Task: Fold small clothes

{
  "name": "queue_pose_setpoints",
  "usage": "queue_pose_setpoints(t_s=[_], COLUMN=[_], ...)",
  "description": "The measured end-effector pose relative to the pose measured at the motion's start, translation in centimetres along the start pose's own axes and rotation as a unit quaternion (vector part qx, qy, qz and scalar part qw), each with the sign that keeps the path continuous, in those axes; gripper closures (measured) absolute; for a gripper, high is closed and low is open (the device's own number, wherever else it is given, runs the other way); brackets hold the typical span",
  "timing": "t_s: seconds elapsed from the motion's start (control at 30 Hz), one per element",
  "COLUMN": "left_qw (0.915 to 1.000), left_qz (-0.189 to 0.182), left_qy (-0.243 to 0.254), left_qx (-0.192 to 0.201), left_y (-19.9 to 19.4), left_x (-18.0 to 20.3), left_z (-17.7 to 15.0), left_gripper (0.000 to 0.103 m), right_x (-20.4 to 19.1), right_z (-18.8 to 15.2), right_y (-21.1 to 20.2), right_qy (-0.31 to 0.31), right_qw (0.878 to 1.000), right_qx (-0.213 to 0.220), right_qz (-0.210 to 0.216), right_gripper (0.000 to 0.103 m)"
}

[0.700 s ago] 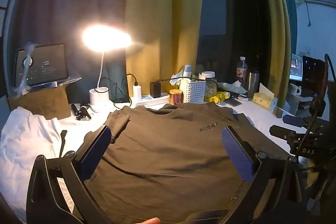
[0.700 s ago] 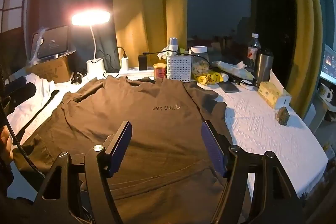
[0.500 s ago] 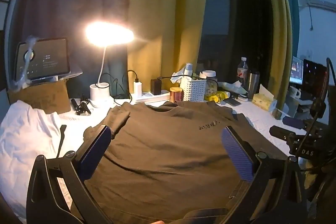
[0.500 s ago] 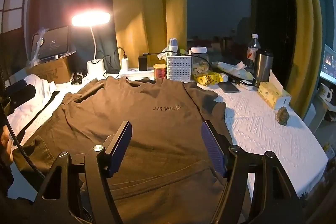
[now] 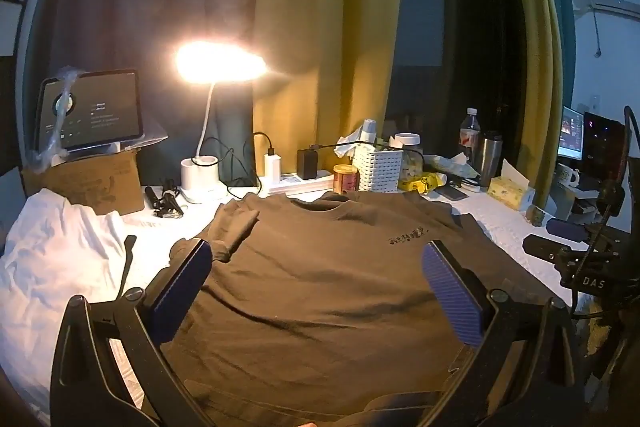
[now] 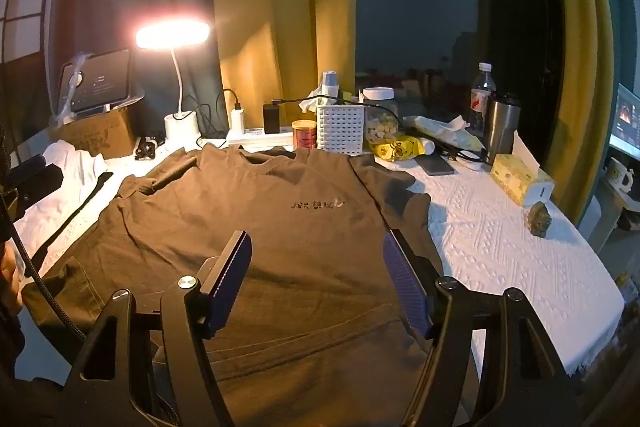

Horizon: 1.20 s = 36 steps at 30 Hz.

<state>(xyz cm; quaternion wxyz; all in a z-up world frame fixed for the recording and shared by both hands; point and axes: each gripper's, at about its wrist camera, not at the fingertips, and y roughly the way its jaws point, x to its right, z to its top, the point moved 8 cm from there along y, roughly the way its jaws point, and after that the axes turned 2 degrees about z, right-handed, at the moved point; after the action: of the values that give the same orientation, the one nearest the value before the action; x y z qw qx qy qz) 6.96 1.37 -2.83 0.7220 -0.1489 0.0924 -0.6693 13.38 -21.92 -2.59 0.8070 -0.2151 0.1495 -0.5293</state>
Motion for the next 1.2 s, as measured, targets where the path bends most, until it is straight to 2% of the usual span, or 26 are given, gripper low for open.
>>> queue_pose_setpoints(t_s=[1.2], left_qw=[1.0], left_qz=[-0.005], left_qy=[-0.004], left_qx=[0.006], left_y=[-0.68], left_x=[-0.2], left_z=[-0.12], left_gripper=[0.001], right_x=[-0.1], right_z=[0.08], right_y=[-0.16], right_qy=[0.001], right_qw=[1.0], right_qx=[-0.002], right_qz=[0.001], right_gripper=[0.031])
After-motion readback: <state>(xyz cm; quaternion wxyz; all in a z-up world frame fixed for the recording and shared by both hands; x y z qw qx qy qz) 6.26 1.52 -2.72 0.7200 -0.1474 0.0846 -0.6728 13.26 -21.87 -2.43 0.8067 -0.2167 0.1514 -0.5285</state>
